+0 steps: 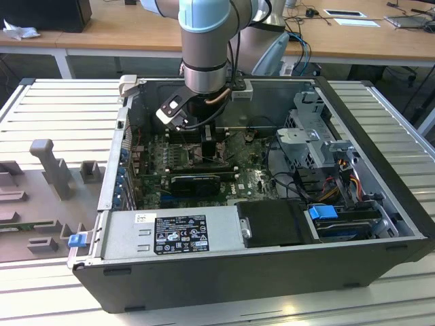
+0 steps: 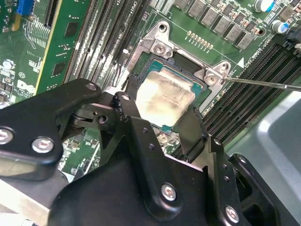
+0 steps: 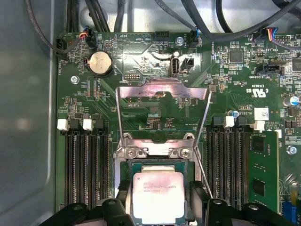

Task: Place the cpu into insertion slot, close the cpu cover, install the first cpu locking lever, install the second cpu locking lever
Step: 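Place the cpu into insertion slot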

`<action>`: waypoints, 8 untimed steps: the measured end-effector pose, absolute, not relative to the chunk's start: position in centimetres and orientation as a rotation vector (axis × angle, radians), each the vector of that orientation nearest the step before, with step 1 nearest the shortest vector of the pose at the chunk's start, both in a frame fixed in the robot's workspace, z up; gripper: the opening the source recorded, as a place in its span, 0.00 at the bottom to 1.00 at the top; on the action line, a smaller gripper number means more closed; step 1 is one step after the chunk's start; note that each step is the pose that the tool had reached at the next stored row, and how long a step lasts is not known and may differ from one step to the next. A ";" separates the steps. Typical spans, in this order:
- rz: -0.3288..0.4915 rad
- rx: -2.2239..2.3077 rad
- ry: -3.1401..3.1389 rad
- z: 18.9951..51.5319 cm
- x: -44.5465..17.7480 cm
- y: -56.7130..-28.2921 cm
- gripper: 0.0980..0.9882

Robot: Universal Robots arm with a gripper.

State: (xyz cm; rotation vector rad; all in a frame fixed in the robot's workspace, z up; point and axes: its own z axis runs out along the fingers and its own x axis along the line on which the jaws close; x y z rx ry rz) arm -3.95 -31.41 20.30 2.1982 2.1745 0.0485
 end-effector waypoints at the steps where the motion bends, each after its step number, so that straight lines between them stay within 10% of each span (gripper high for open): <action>1: 0.049 2.198 2.174 20.3 -3.9 -31.4 0.57; 8: 0.048 2.204 2.168 20.2 -3.9 -31.4 0.48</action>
